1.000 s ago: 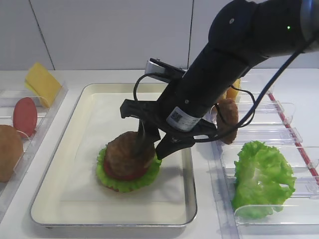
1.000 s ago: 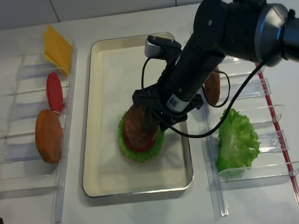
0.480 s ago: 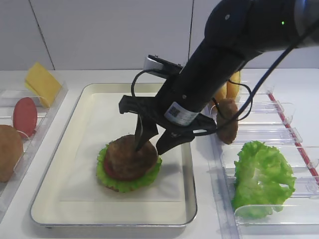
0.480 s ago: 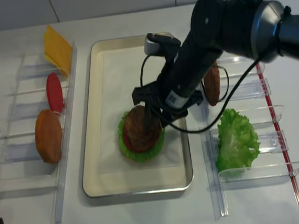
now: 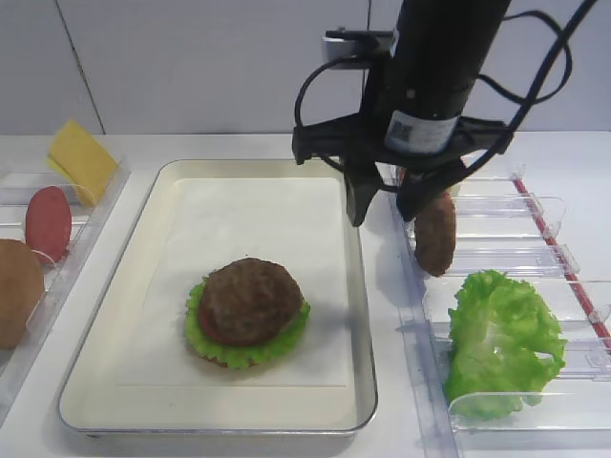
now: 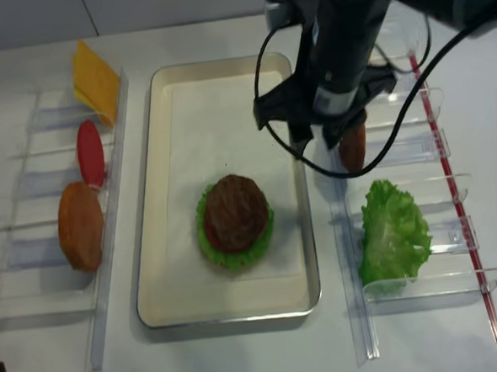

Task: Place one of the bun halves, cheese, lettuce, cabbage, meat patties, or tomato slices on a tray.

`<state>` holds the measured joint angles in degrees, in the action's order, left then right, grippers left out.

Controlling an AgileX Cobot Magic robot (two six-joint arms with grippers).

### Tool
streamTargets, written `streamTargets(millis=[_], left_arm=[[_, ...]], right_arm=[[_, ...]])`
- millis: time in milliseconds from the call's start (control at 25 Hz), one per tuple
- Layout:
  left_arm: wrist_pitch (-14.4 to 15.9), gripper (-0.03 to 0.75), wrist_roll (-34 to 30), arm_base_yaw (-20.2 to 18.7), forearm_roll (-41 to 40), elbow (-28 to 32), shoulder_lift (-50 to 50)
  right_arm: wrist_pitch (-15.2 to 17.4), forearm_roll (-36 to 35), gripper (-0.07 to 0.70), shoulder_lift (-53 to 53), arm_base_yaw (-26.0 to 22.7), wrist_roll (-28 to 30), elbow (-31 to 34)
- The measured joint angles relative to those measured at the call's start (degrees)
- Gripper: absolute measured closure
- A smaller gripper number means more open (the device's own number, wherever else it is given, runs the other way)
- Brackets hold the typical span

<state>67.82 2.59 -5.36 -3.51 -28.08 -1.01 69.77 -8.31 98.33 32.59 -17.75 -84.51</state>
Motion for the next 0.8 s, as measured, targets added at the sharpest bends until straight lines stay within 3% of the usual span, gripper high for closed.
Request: streamTargets(millis=[320,800], left_arm=[[0.0,0.506,0.0,0.0,0.0,0.0,0.0],[0.0,0.505,0.0,0.0,0.0,0.0,0.0]], right_arm=[[0.8,2.2,0.248,-9.1,0.0,-1.3,1.5],[1.3,5.7,0.248,-40.1,0.0,-0.8,28.2]])
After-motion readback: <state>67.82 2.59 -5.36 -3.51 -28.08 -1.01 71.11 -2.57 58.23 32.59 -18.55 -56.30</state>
